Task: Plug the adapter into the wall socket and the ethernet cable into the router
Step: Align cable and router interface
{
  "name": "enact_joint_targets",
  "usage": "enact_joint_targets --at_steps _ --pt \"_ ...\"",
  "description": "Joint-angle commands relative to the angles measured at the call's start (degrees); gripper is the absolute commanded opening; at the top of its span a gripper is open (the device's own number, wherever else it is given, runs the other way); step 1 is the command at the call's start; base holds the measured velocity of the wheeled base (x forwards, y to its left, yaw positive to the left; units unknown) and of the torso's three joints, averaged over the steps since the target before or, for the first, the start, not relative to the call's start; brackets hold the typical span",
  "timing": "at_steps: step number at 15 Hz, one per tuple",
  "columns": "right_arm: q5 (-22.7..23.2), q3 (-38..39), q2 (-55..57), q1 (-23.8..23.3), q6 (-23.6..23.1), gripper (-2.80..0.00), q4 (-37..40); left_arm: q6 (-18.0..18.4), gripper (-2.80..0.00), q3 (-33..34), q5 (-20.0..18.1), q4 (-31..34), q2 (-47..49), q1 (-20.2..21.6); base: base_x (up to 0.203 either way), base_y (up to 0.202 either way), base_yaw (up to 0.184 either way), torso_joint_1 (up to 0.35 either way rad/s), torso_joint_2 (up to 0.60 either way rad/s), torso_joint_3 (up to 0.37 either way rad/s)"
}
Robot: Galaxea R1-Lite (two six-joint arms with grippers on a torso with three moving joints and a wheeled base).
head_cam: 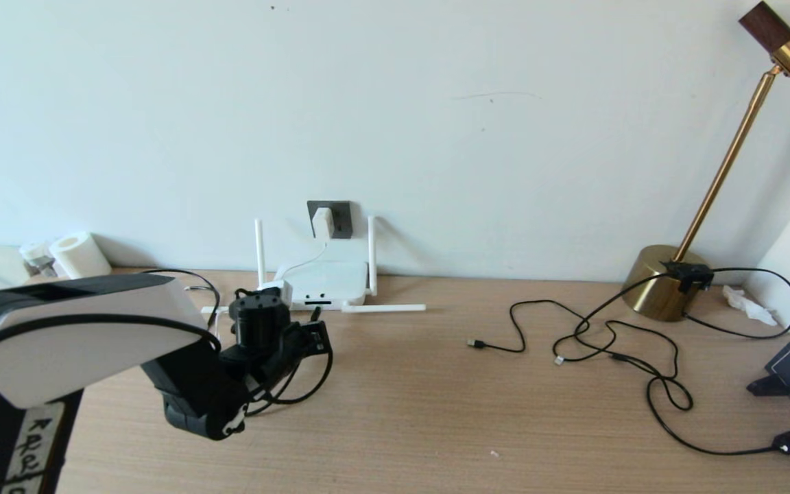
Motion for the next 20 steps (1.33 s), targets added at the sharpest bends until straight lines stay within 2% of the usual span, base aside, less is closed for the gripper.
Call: enact_joint_targets --at_steps 1,7,14,20 --pt "0.01 0.01 0.09 0.02 0.07 0.0 0.04 -1.99 -2.8 -0.14 -1.27 -0.37 -0.78 -0.01 0.0 0.0 0.0 0.0 0.0 0.0" --pt "0.01 0.01 0.09 -0.02 0.0 0.0 0.04 -3.16 -2.8 -0.92 -3.64 -0.36 -0.52 0.43 0.0 0.0 0.0 0.0 0.0 0.0" --pt "0.01 0.01 0.09 -0.04 0.0 0.0 0.04 -9.86 -2.8 -1.64 -7.2 -0.29 -0.04 0.87 0.0 0.0 0.0 0.0 0.0 0.0" --pt "0.01 0.01 0.09 0.02 0.0 0.0 0.04 -10.63 -2.8 -1.88 -9.16 -0.29 0.27 2.17 0.0 0.0 0.0 0.0 0.0 0.0"
